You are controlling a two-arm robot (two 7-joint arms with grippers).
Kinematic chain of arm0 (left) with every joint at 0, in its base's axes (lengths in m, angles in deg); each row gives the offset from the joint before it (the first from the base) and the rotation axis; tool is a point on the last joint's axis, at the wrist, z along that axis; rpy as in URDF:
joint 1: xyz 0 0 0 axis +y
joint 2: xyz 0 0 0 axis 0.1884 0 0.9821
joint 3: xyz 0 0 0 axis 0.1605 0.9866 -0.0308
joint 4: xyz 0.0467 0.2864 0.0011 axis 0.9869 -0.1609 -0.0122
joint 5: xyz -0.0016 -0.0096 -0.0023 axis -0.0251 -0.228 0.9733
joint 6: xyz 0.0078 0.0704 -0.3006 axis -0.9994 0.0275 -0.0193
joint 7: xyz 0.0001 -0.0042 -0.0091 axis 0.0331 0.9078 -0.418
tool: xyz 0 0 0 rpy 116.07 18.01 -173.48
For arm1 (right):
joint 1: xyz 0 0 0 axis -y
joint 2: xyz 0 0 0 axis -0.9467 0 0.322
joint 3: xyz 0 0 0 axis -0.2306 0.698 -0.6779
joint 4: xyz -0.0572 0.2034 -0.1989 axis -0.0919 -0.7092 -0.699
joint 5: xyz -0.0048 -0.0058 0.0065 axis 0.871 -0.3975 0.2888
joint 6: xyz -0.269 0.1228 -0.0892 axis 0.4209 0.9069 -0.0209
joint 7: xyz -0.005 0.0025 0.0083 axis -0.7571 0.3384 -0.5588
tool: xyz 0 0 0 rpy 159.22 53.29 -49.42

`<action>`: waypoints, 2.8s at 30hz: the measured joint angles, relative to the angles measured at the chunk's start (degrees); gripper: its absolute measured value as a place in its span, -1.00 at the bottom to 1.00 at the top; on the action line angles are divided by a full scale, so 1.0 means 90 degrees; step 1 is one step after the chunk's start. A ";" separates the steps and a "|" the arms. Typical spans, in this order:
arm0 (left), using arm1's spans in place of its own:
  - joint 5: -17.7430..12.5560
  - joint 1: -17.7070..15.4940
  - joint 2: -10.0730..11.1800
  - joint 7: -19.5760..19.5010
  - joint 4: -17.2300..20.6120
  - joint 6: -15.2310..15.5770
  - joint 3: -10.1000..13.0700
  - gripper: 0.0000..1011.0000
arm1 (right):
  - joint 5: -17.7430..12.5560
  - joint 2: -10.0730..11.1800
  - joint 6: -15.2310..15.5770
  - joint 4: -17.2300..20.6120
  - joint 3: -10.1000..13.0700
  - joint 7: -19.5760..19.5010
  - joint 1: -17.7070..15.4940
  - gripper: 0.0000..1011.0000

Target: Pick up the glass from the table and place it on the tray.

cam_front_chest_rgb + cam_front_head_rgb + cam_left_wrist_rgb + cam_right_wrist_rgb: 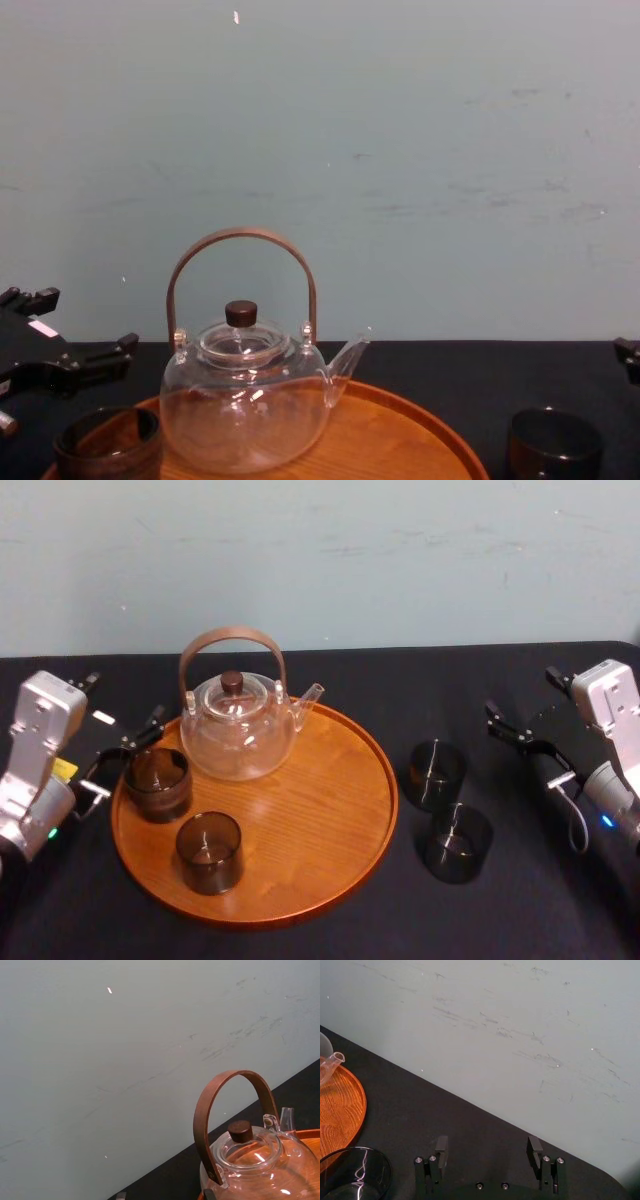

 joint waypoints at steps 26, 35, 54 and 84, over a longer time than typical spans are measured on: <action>0.0000 0.0000 0.0000 0.0000 0.0000 0.0000 0.0000 0.98 | 0.0000 0.0000 0.0000 0.0000 0.0000 0.0000 0.0000 0.98; 0.0000 0.0000 0.0000 0.0000 0.0000 0.0000 0.0000 0.98 | 0.0000 0.0000 0.0000 0.0000 0.0000 0.0000 0.0000 0.98; 0.0000 0.0000 0.0000 0.0000 0.0000 0.0000 0.0000 0.98 | 0.0000 0.0000 0.0000 0.0000 0.0000 0.0000 0.0000 0.98; 0.0000 0.0000 0.0000 0.0000 0.0000 0.0000 0.0000 0.98 | -0.0263 0.0231 0.0280 0.0680 0.0437 0.0604 -0.0588 0.98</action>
